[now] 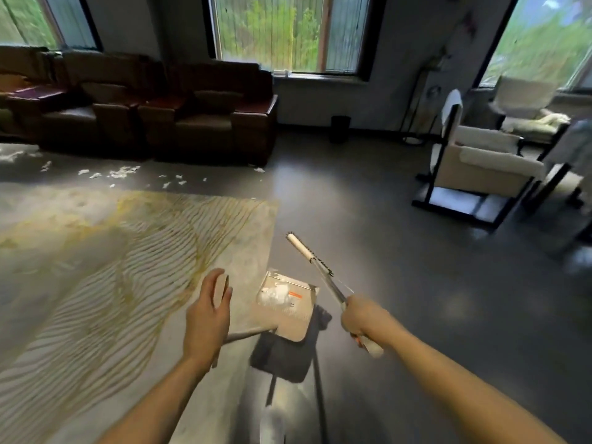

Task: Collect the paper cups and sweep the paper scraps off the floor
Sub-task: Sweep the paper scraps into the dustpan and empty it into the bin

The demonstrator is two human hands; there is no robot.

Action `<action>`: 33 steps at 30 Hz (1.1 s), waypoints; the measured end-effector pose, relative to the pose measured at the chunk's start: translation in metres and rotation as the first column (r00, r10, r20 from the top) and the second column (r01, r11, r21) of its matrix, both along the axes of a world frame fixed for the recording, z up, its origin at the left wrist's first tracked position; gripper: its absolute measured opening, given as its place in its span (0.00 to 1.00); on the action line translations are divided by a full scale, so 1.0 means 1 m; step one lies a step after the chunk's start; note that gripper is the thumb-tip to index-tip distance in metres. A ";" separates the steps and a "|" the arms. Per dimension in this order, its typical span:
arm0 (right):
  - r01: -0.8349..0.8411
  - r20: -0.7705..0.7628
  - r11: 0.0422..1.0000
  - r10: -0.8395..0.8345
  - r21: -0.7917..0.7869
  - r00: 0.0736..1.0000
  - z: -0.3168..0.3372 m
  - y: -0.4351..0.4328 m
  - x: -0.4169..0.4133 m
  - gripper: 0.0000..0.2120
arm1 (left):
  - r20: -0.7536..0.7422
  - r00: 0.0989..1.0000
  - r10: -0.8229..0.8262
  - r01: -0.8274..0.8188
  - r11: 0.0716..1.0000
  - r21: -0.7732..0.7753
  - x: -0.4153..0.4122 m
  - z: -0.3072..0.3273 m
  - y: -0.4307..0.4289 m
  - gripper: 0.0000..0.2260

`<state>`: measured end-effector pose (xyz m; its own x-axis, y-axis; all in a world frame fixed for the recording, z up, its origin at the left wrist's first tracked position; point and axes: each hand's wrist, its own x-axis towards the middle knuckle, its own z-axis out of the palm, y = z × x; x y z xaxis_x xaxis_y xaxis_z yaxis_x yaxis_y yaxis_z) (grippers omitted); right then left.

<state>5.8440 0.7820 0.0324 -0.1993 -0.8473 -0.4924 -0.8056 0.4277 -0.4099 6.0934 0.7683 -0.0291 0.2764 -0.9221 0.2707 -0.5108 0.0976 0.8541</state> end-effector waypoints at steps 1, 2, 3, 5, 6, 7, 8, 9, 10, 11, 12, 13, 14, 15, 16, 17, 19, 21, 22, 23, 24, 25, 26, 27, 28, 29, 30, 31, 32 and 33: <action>0.021 0.002 1.000 -0.021 -0.004 1.000 0.000 -0.025 -0.010 0.08 | 0.009 1.000 -0.014 0.014 1.000 0.004 -0.011 -0.002 -0.028 0.13; 0.047 0.013 0.999 -0.047 -0.010 0.999 -0.001 -0.051 -0.020 0.06 | 0.017 0.999 -0.027 0.027 1.000 0.011 -0.022 -0.003 -0.058 0.13; 0.078 0.030 0.997 -0.078 -0.020 0.997 -0.002 -0.077 -0.030 0.05 | 0.015 0.999 -0.039 0.038 0.999 0.018 -0.033 -0.004 -0.089 0.14; 0.131 0.072 0.991 -0.128 -0.039 0.989 0.000 -0.123 -0.049 0.05 | 0.012 0.997 -0.076 0.076 0.997 0.024 -0.055 -0.002 -0.148 0.14; 0.154 0.090 0.987 -0.149 -0.053 0.985 0.001 -0.145 -0.060 0.05 | 0.015 0.994 -0.105 0.105 0.994 0.014 -0.066 0.001 -0.176 0.14; 0.172 0.106 0.983 -0.164 -0.067 0.981 0.002 -0.169 -0.071 0.05 | 0.016 0.991 -0.134 0.134 0.991 0.011 -0.078 0.007 -0.204 0.14; 0.191 0.118 0.978 -0.181 -0.083 0.976 0.003 -0.193 -0.084 0.05 | 0.017 0.988 -0.154 0.154 0.988 0.012 -0.089 0.011 -0.233 0.14; 0.211 0.124 0.973 -0.198 -0.097 0.972 0.005 -0.215 -0.096 0.05 | 0.028 0.985 -0.169 0.168 0.986 0.019 -0.099 0.014 -0.261 0.14; 0.227 0.126 0.968 -0.213 -0.108 0.969 0.006 -0.236 -0.107 0.05 | 0.041 0.982 -0.182 0.181 0.983 0.028 -0.110 0.017 -0.286 0.14; 0.238 0.125 0.963 -0.223 -0.125 0.967 0.005 -0.259 -0.121 0.04 | 0.048 0.980 -0.193 0.192 0.981 0.025 -0.120 0.019 -0.312 0.14; 0.249 0.125 0.958 -0.232 -0.140 0.965 0.002 -0.283 -0.134 0.04 | 0.050 0.978 -0.204 0.203 0.979 0.024 -0.131 0.019 -0.338 0.14; 0.260 0.125 0.954 -0.243 -0.148 0.962 -0.002 -0.307 -0.147 0.04 | 0.053 0.975 -0.214 0.213 0.977 0.024 -0.142 0.019 -0.365 0.14; 0.277 0.124 0.949 -0.260 -0.148 0.958 -0.007 -0.331 -0.159 0.04 | 0.057 0.973 -0.222 0.221 0.975 0.025 -0.153 0.018 -0.393 0.14; 0.295 0.122 0.945 -0.279 -0.143 0.953 -0.012 -0.357 -0.173 0.05 | 0.056 0.972 -0.226 0.225 0.974 0.030 -0.166 0.016 -0.420 0.14; 0.307 0.119 0.942 -0.292 -0.137 0.949 -0.017 -0.384 -0.187 0.06 | 0.050 0.973 -0.226 0.225 0.974 0.032 -0.179 0.014 -0.449 0.14; 0.312 0.114 0.941 -0.298 -0.133 0.948 -0.022 -0.412 -0.203 0.07 | 0.048 0.973 -0.227 0.225 0.974 0.030 -0.192 0.012 -0.477 0.14; 0.314 0.102 0.942 -0.303 -0.119 0.947 -0.030 -0.467 -0.235 0.11 | 0.048 0.974 -0.221 0.220 0.975 0.027 -0.222 0.008 -0.532 0.14; 0.315 0.085 0.944 -0.307 -0.099 0.948 -0.032 -0.524 -0.267 0.14 | 0.044 0.979 -0.198 0.197 0.980 0.024 -0.252 0.006 -0.586 0.13; 0.316 0.087 0.945 -0.309 -0.087 0.947 -0.032 -0.551 -0.282 0.15 | 0.036 0.983 -0.182 0.182 0.983 0.017 -0.267 0.007 -0.611 0.13; 0.318 0.098 0.945 -0.310 -0.081 0.946 -0.032 -0.578 -0.297 0.16 | 0.033 0.984 -0.175 0.175 0.985 0.002 -0.282 0.011 -0.636 0.13; 0.318 0.110 0.945 -0.308 -0.080 0.945 -0.030 -0.607 -0.312 0.17 | 0.035 0.985 -0.169 0.169 0.986 -0.012 -0.296 0.016 -0.662 0.14; 0.317 0.120 0.945 -0.306 -0.083 0.944 -0.027 -0.635 -0.325 0.18 | 0.037 0.987 -0.158 0.159 0.987 -0.024 -0.308 0.021 -0.686 0.15; 0.311 0.124 0.946 -0.300 -0.086 0.946 -0.023 -0.661 -0.336 0.18 | 0.037 0.989 -0.141 0.142 0.989 -0.029 -0.318 0.024 -0.709 0.15; 0.302 0.124 0.950 -0.290 -0.085 0.949 -0.019 -0.688 -0.346 0.16 | 0.032 0.992 -0.119 0.120 0.992 -0.032 -0.327 0.028 -0.731 0.15; 0.289 0.122 0.954 -0.278 -0.085 0.953 -0.016 -0.715 -0.355 0.15 | 0.028 0.995 -0.096 0.097 0.995 -0.031 -0.335 0.031 -0.754 0.14; 0.273 0.117 0.958 -0.263 -0.085 0.958 -0.015 -0.742 -0.364 0.13 | 0.020 0.997 -0.080 0.080 0.996 -0.026 -0.342 0.032 -0.778 0.12; 0.260 0.117 0.962 -0.249 -0.087 0.961 -0.012 -0.770 -0.372 0.12 | 0.005 0.998 -0.068 0.068 0.997 -0.022 -0.350 0.032 -0.803 0.12; 0.253 0.128 0.963 -0.240 -0.089 0.962 -0.010 -0.799 -0.381 0.12 | -0.006 0.998 -0.058 0.058 0.998 -0.023 -0.358 0.032 -0.829 0.11; 0.247 0.142 0.965 -0.232 -0.092 0.962 -0.009 -0.829 -0.389 0.12 | -0.011 0.999 -0.050 0.050 0.998 -0.027 -0.366 0.031 -0.856 0.11; 0.237 0.150 0.967 -0.222 -0.094 0.964 -0.008 -0.861 -0.397 0.12 | -0.009 0.999 -0.046 0.046 0.998 -0.030 -0.373 0.029 -0.885 0.12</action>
